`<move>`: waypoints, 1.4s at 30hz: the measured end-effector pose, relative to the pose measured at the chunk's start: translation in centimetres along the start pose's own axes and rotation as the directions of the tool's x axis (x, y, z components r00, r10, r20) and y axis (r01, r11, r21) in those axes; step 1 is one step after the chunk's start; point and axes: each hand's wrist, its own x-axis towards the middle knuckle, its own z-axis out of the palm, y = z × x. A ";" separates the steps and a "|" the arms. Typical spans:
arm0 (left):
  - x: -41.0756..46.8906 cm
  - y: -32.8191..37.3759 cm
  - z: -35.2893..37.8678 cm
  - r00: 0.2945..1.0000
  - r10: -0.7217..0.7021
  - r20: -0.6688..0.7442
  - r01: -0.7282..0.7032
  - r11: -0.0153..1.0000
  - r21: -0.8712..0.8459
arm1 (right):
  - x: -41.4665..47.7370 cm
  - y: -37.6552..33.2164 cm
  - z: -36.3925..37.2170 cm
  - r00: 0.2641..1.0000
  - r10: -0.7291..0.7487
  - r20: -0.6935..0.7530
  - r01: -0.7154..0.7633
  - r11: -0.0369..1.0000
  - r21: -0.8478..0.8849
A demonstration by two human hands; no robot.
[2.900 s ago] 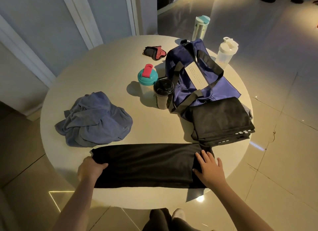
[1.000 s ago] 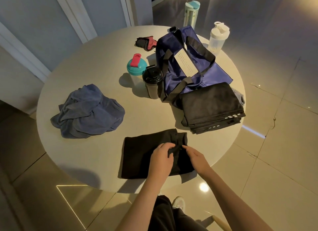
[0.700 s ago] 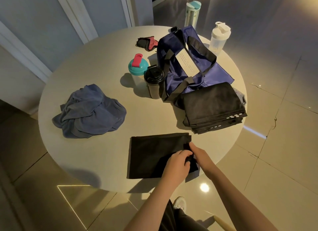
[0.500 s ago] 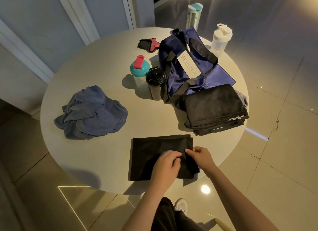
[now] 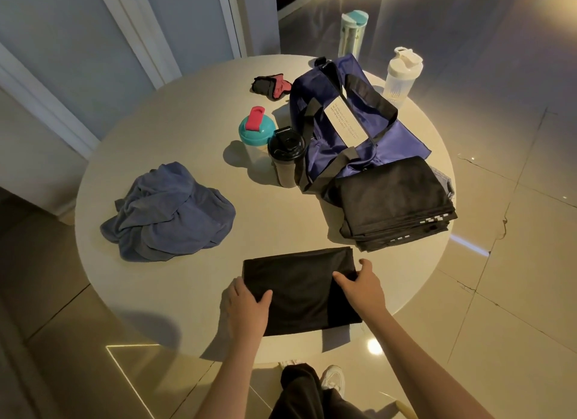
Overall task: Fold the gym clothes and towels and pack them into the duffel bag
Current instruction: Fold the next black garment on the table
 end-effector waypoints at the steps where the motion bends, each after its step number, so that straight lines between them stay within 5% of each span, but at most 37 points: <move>1: 0.2 0.1 -0.2 0.999 -0.036 0.013 0.036 0.998 -0.050 | 0.0 0.1 0.1 0.999 0.018 0.028 -0.017 1.000 -0.011; 8: 1.3 1.1 -2.3 0.963 -0.132 0.237 0.178 0.966 -0.188 | 0.2 0.4 0.1 0.990 0.086 0.115 -0.078 0.995 -0.066; 14: 0.1 2.4 -3.7 0.965 -0.056 0.256 0.148 0.922 -0.357 | -0.4 -0.1 0.4 1.000 -0.005 -0.024 0.005 0.999 0.037; 23: -1.9 9.1 -4.8 0.975 0.188 0.119 -0.109 0.872 -0.478 | -2.2 -5.7 0.4 0.937 -0.298 -0.182 0.291 0.955 -0.064; 34: 0.4 16.6 -8.0 0.842 0.538 0.022 -0.420 0.682 -0.599 | -0.1 -13.8 -6.0 0.938 -0.314 -0.144 0.345 0.841 0.416; 42: 3.8 22.4 -9.2 0.737 0.674 -0.050 -0.603 0.623 -0.498 | 3.5 -16.4 -11.1 0.919 -0.350 -0.184 0.393 0.762 0.515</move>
